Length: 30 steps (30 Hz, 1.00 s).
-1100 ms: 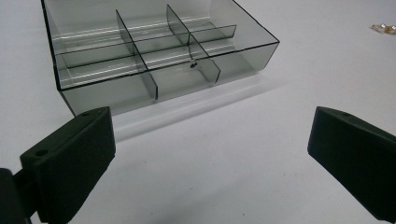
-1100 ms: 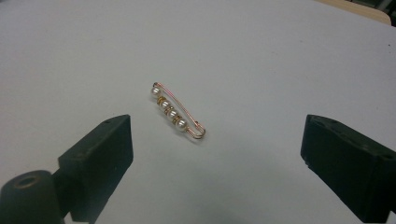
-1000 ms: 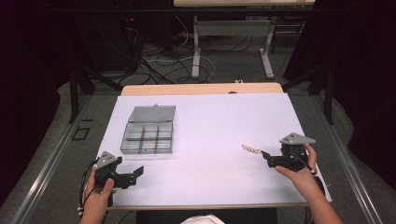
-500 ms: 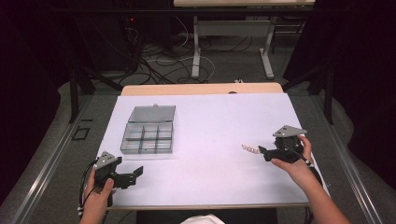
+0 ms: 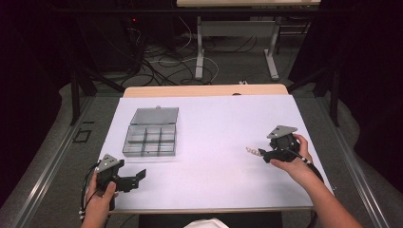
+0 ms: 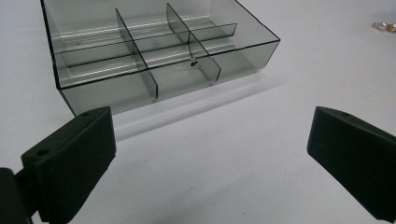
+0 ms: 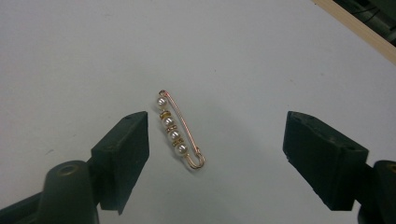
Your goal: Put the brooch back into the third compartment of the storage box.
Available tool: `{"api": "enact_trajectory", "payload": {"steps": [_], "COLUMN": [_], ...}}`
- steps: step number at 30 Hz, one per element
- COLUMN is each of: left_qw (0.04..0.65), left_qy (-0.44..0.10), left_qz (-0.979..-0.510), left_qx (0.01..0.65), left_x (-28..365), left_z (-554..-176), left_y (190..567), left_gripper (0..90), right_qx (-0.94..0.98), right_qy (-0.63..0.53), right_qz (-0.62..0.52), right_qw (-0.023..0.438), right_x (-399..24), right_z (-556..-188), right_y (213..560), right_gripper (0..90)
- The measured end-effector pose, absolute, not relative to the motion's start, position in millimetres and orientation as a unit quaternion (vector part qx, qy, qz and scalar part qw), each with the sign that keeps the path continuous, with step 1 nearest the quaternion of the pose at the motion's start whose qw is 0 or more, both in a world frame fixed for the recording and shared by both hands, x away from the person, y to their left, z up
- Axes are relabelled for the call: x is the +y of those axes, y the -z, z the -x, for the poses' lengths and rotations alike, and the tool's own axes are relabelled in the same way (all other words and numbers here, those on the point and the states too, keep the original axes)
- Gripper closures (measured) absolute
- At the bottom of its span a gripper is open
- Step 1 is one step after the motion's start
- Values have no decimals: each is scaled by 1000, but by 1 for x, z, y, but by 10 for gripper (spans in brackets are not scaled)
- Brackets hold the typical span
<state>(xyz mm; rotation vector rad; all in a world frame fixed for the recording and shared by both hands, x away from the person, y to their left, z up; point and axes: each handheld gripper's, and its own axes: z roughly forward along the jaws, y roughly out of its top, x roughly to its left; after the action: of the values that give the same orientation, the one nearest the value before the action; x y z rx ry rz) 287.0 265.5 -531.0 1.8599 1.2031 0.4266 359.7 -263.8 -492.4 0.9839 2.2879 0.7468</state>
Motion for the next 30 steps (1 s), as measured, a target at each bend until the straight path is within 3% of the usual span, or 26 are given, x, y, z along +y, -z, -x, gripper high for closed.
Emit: {"api": "enact_trajectory", "payload": {"steps": [8,21,22,23,25,30], "left_qw": [428,428,428,428,428,428], "left_qy": [-170,-170,-170,-169,-169,-168], "left_qz": [-746,-746,-746,-746,-746,-746], "left_qx": [482,481,481,481,481,482], "left_x": [266,266,266,266,266,266], "left_z": [-287,-287,-287,-287,-287,-287], "left_y": [531,531,531,531,531,531], "left_gripper": [14,14,14,14,14,14], "right_qx": [868,900,883,916,899,903], "right_qy": [-252,-205,-260,-140,-215,-199], "right_qz": [-339,-305,-299,-311,-297,-302], "right_qw": [262,233,250,213,239,233], "right_x": [-256,-251,-250,-249,-249,-247], "right_z": [-368,-377,-380,-376,-381,-384], "right_y": [489,487,496,478,491,492], "right_gripper": [296,466,476,485,500,519]}}
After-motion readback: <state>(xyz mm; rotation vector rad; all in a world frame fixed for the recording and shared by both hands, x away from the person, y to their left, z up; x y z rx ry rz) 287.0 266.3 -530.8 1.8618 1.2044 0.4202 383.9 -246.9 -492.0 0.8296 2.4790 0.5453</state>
